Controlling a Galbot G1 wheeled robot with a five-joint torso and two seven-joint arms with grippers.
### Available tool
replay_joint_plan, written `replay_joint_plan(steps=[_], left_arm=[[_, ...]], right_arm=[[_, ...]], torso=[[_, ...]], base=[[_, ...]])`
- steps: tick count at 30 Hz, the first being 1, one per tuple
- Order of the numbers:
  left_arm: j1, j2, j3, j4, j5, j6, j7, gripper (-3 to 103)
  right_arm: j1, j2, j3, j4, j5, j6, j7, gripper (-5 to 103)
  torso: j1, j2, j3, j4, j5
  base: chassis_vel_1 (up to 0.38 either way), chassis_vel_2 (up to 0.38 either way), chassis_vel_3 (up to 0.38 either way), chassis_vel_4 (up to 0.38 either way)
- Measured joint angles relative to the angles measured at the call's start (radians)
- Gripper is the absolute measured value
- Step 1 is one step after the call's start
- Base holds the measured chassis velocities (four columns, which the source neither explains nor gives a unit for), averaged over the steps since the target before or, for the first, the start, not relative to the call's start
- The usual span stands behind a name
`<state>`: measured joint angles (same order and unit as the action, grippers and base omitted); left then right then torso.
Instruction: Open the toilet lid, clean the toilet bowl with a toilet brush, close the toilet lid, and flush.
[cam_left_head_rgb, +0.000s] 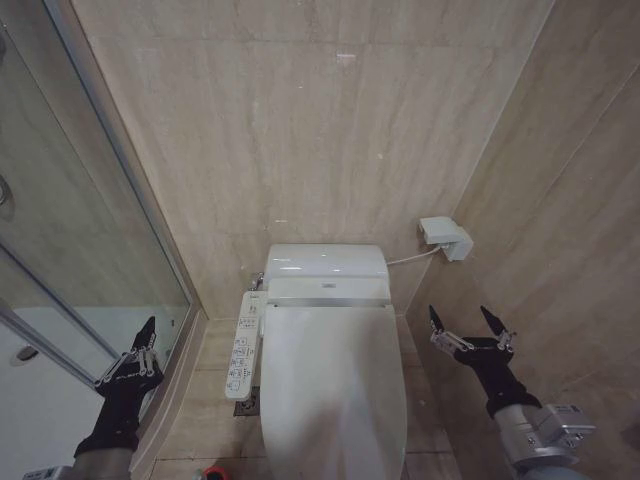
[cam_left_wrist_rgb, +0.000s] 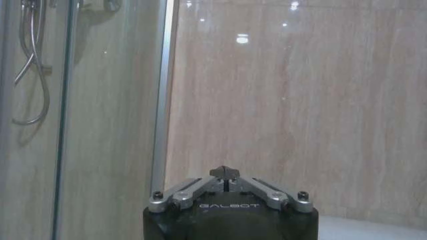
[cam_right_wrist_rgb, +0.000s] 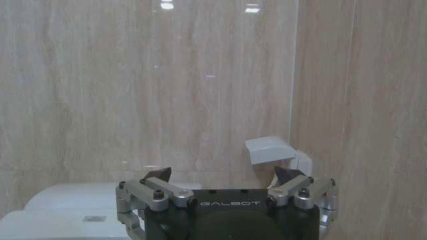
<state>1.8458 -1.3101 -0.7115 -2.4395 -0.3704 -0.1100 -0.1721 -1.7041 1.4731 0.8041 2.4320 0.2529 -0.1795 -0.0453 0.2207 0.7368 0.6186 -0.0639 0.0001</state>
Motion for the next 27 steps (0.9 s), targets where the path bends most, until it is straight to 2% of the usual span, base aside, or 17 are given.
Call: replay_joint_plan(steps=[11,12,18,19,26,27], left_arm=[[0.028,-0.018,0.033,-0.040,0.037,0.039,-0.022,0],[0.028,-0.017,0.030,-0.044,0.037,0.049,-0.027,14],[0.033,-0.014,0.032,-0.062,0.038,0.084,-0.031,14],[0.034,-0.015,0.036,-0.062,0.043,0.086,-0.031,41],[0.040,-0.017,0.057,-0.062,0.070,0.087,-0.023,41],[0.044,-0.019,0.063,-0.062,0.077,0.087,-0.020,68]], right_arm=[[0.000,0.000,0.000,0.000,0.000,0.000,0.000,100],[0.000,0.000,0.000,0.000,0.000,0.000,0.000,100],[0.000,0.000,0.000,0.000,0.000,0.000,0.000,100],[0.000,0.000,0.000,0.000,0.000,0.000,0.000,100],[0.000,0.000,0.000,0.000,0.000,0.000,0.000,100],[0.000,0.000,0.000,0.000,0.000,0.000,0.000,100]], torso=[[0.000,0.000,0.000,0.0000,-0.0001],[0.000,0.000,0.000,0.0000,-0.0001],[0.000,0.000,0.000,0.0000,-0.0001],[0.000,0.000,0.000,0.0000,-0.0001],[0.000,0.000,0.000,0.0000,-0.0001],[0.000,0.000,0.000,0.0000,-0.0001]], base=[[0.000,0.000,0.000,0.000],[0.000,0.000,0.000,0.000],[0.000,0.000,0.000,0.000],[0.000,0.000,0.000,0.000],[0.000,0.000,0.000,0.000],[0.000,0.000,0.000,0.000]])
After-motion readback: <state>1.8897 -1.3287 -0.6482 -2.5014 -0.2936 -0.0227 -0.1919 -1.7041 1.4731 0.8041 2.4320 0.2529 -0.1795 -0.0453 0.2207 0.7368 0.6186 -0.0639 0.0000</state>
